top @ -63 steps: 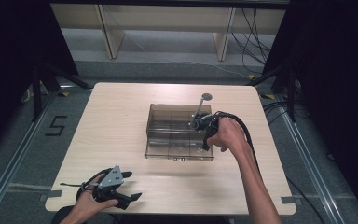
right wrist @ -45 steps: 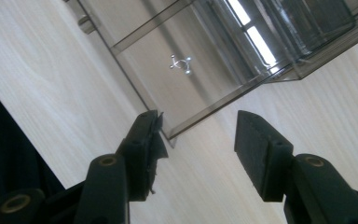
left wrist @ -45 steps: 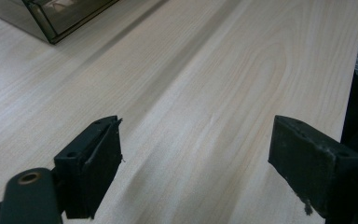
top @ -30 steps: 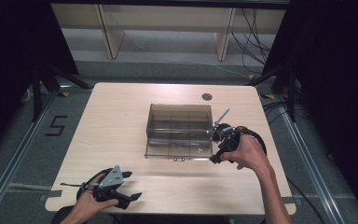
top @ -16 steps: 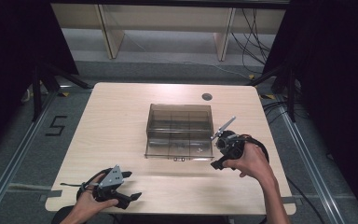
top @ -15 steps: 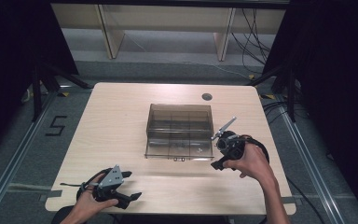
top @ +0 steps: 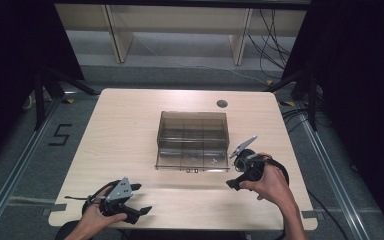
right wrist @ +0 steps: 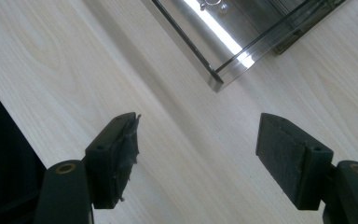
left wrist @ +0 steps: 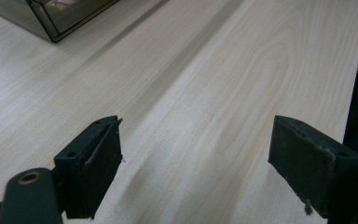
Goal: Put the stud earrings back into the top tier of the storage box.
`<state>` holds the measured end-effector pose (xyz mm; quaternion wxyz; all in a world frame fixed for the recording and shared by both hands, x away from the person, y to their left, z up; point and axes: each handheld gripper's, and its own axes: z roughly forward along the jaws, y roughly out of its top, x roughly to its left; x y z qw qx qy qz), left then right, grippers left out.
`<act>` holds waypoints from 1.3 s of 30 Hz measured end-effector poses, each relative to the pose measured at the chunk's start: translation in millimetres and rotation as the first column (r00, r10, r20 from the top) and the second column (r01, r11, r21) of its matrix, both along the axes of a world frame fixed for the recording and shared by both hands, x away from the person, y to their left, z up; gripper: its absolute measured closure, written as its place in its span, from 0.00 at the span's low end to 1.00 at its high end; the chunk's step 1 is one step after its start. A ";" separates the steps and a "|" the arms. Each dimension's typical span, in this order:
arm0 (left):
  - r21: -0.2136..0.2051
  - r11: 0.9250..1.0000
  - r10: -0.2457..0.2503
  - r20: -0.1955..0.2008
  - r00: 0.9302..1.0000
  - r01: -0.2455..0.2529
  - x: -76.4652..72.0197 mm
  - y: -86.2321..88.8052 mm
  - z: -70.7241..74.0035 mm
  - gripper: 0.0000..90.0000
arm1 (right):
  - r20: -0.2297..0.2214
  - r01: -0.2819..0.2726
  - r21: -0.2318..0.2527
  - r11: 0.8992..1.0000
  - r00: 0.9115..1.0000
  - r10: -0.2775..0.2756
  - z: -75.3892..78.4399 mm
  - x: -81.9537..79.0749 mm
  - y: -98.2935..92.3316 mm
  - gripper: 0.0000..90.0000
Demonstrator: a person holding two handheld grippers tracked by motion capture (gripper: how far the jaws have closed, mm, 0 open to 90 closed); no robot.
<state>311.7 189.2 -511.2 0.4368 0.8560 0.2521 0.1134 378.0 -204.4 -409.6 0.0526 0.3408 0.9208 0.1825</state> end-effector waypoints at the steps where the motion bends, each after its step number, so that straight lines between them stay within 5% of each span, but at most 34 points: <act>1: -0.008 1.000 0.002 0.004 1.000 -0.002 0.3 0.0 -0.6 0.18 | 0.021 -0.008 -0.002 1.000 1.000 0.008 -0.7 -0.4 -1.3 0.34; 14: -0.004 1.000 -0.002 -0.008 1.000 0.002 -0.3 -0.1 0.6 0.18 | 0.029 0.014 0.062 0.998 0.999 -0.016 -23.4 -11.5 -8.4 0.31; 16: 0.024 1.000 -0.009 0.002 1.000 0.009 0.5 1.7 1.5 0.18 | 0.035 0.033 0.071 0.997 0.999 -0.036 -24.9 -13.9 -8.2 0.31; 26: 0.003 1.000 -0.007 -0.001 1.000 0.007 -0.4 0.8 1.0 0.18 | 0.057 0.026 0.120 0.992 0.998 -0.033 -32.7 -19.8 -12.5 0.30; 27: 0.003 1.000 -0.005 0.002 1.000 0.005 -0.5 0.9 1.1 0.18 | 0.055 0.067 0.110 0.992 0.996 -0.074 -33.2 -21.8 -12.9 0.30; 28: -0.006 1.000 0.005 0.007 1.000 -0.005 -1.0 0.4 0.9 0.18 | 0.071 0.026 0.130 0.991 0.997 -0.035 -34.2 -21.2 -14.6 0.30; 39: 0.015 1.000 -0.021 0.016 1.000 0.021 0.3 1.4 1.8 0.18 | 0.055 0.052 0.162 0.985 0.997 -0.062 -45.3 -28.2 -18.8 0.27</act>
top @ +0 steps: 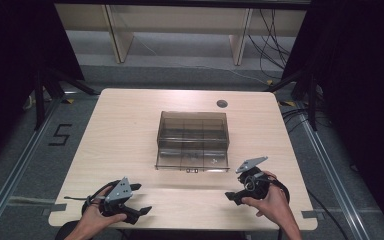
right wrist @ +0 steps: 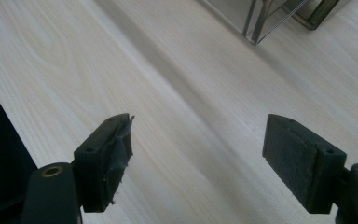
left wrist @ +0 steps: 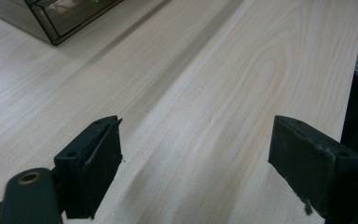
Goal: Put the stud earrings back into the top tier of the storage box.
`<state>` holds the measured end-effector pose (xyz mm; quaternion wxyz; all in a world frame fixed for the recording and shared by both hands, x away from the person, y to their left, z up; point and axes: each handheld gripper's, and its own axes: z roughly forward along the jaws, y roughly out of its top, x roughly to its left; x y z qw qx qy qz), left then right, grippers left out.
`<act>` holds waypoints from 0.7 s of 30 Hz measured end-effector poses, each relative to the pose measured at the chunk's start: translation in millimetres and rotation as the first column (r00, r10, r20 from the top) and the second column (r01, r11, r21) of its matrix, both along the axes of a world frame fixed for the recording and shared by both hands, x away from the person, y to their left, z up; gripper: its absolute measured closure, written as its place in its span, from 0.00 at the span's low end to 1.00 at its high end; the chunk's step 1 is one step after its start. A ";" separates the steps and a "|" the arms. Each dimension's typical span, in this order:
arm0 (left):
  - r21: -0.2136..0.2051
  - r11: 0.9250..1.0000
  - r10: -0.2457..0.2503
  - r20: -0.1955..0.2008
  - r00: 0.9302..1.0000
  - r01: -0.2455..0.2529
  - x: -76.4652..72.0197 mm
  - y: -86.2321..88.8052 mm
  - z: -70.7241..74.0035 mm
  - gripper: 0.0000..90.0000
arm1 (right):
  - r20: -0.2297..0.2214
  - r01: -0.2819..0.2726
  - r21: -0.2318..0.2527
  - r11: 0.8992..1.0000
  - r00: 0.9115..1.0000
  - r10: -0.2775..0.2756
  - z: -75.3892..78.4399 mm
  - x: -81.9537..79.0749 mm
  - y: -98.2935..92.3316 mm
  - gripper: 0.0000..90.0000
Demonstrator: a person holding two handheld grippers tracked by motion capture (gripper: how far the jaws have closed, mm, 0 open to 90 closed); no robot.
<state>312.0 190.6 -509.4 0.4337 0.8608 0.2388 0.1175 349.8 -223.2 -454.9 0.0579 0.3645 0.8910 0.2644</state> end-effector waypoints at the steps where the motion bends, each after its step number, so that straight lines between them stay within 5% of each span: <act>1: -0.011 1.000 0.020 -0.008 1.000 -0.020 -1.0 -0.7 -0.6 0.18 | -0.009 -0.010 0.008 1.000 1.000 0.010 0.5 -1.1 -0.2 0.27; 14: -0.005 1.000 0.010 -0.003 1.000 -0.010 -1.3 -0.4 -0.2 0.18 | 0.020 0.005 0.068 0.998 1.000 -0.006 -11.1 -8.2 -5.1 0.25; 17: -0.005 1.000 0.011 -0.010 1.000 -0.011 -1.8 -0.3 -0.4 0.18 | 0.016 0.043 0.075 0.996 0.999 -0.044 -16.3 -10.0 -4.0 0.24; 21: -0.001 1.000 0.005 -0.017 1.000 -0.005 -1.6 -0.6 -0.2 0.18 | 0.042 0.003 0.082 0.997 0.999 -0.006 -17.4 -10.5 -5.5 0.24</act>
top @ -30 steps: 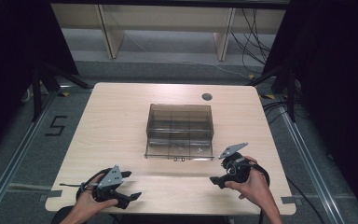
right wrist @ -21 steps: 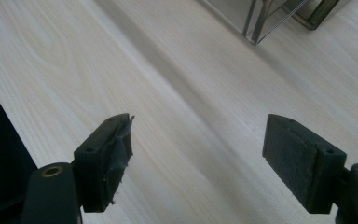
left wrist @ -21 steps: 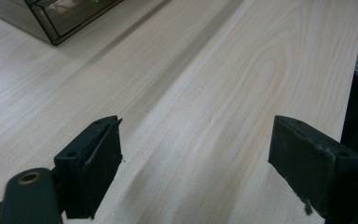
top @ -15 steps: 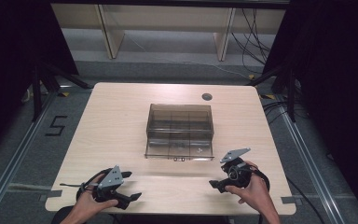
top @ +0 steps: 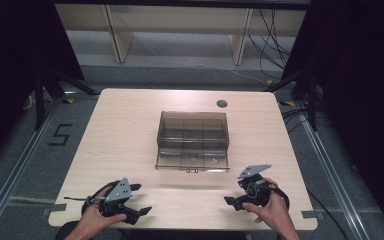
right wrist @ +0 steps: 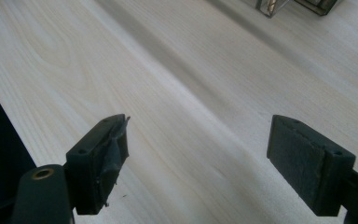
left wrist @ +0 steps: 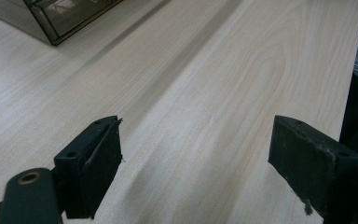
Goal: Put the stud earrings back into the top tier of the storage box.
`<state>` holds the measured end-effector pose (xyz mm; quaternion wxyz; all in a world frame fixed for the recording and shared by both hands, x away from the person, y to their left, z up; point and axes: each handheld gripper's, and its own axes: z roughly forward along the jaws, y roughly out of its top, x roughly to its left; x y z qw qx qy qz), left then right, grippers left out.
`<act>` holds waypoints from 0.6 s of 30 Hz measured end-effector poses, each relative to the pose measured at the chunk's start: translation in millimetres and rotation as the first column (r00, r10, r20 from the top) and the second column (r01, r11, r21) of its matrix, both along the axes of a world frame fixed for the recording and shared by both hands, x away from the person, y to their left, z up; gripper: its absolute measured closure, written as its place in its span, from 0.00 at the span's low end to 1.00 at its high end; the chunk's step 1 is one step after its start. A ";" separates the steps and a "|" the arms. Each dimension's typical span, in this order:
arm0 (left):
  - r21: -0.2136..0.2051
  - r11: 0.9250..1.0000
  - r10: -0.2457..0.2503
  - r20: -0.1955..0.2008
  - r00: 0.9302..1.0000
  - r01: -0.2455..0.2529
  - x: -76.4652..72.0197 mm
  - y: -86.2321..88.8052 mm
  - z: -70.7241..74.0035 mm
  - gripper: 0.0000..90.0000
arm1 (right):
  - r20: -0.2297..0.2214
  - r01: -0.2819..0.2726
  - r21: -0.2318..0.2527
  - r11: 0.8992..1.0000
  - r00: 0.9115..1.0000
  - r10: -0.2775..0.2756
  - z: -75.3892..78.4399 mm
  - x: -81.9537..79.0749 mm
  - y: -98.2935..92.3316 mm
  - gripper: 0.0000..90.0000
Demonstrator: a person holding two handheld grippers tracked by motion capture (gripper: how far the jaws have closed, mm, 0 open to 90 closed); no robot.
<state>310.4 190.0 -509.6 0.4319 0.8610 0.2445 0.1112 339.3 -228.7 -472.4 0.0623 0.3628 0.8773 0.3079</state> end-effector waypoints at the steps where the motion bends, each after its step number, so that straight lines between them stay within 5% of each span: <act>1: -0.002 1.000 0.003 0.005 1.000 -0.003 -0.3 -0.3 -0.4 0.18 | 0.012 -0.013 -0.009 1.000 1.000 0.013 0.8 0.3 -1.8 0.24; 3: -0.003 1.000 0.003 -0.002 1.000 -0.003 -0.5 -0.1 -0.1 0.18 | -0.027 0.050 0.000 0.999 0.998 -0.050 2.0 -5.2 -1.6 0.24; 10: -0.019 1.000 0.013 0.010 1.000 -0.013 -1.9 -0.5 -0.9 0.18 | -0.027 0.073 0.021 0.997 0.997 -0.073 -4.0 -11.3 -7.3 0.24; 11: 0.004 1.000 -0.003 0.027 1.000 0.003 -0.3 1.2 -0.1 0.18 | -0.013 0.064 0.022 0.998 0.998 -0.063 -4.6 -11.6 -9.0 0.23; 18: 0.005 1.000 0.009 0.001 1.000 -0.009 -0.9 0.6 0.1 0.18 | -0.001 0.091 0.050 0.995 0.996 -0.091 -6.3 -21.3 -10.8 0.22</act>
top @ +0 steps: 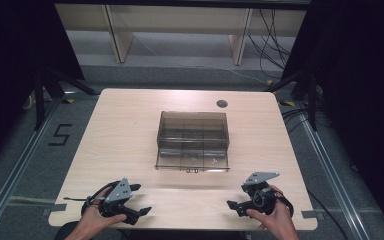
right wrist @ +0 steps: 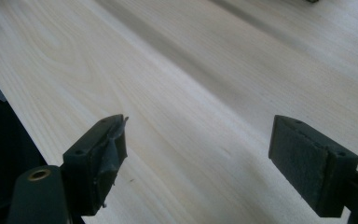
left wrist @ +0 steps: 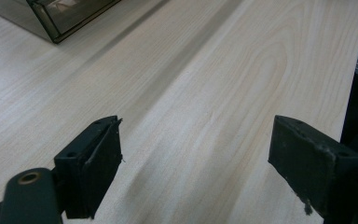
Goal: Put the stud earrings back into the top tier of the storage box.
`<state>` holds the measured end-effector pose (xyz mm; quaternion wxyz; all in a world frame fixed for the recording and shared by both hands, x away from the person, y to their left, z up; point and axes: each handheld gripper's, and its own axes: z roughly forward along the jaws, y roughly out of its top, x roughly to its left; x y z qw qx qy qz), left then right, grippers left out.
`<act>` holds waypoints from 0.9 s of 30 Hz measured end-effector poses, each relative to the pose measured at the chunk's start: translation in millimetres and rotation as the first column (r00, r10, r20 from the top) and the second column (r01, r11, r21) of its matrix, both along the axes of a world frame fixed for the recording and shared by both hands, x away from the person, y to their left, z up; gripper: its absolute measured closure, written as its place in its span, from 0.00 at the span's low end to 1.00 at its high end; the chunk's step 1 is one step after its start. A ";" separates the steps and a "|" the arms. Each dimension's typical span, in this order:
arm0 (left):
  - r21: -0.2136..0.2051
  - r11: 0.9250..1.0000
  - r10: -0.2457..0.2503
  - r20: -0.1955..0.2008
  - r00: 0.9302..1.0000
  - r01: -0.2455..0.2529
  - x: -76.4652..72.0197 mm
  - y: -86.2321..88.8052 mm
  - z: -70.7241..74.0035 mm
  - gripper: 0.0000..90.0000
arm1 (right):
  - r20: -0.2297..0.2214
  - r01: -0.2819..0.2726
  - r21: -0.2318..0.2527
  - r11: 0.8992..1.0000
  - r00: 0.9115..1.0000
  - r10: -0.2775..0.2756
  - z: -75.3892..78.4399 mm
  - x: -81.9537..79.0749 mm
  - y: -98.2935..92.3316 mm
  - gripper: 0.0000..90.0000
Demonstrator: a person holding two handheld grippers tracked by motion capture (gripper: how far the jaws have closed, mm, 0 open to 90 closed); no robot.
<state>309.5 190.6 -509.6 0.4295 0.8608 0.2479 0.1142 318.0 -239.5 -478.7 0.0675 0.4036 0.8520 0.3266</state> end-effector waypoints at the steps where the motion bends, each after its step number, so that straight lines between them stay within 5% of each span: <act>1: -0.010 1.000 0.000 0.001 1.000 0.000 -0.6 -0.7 -0.4 0.18 | 0.002 0.000 0.005 1.000 1.000 0.000 -1.4 -1.2 0.0 0.22; 8: 0.004 1.000 -0.002 0.015 1.000 0.002 -0.5 -1.2 -1.1 0.18 | 0.025 -0.045 -0.017 0.999 0.999 0.045 -5.0 -11.2 -0.4 0.22; 10: -0.021 1.000 0.008 0.010 1.000 -0.008 -1.5 -1.8 -1.6 0.18 | 0.046 -0.038 0.002 0.999 0.998 0.038 -6.3 -15.1 0.3 0.22; 12: 0.016 1.000 -0.014 0.035 0.999 0.013 1.1 2.0 0.7 0.18 | 0.038 -0.033 -0.004 0.999 0.999 0.033 -5.5 -19.6 -0.9 0.22; 14: -0.003 1.000 0.009 0.002 1.000 -0.009 0.1 0.7 0.4 0.18 | 0.047 -0.034 -0.005 0.999 0.998 0.034 -5.6 -22.1 -2.9 0.22; 16: -0.009 1.000 -0.007 0.016 1.000 0.008 0.7 0.2 0.0 0.18 | 0.064 -0.018 0.019 1.000 0.998 0.017 -7.6 -23.9 -3.7 0.22; 27: -0.010 1.000 0.007 0.014 1.000 -0.007 -0.7 0.0 0.2 0.18 | 0.049 0.001 0.010 1.000 0.999 -0.001 -10.4 -28.9 -7.3 0.21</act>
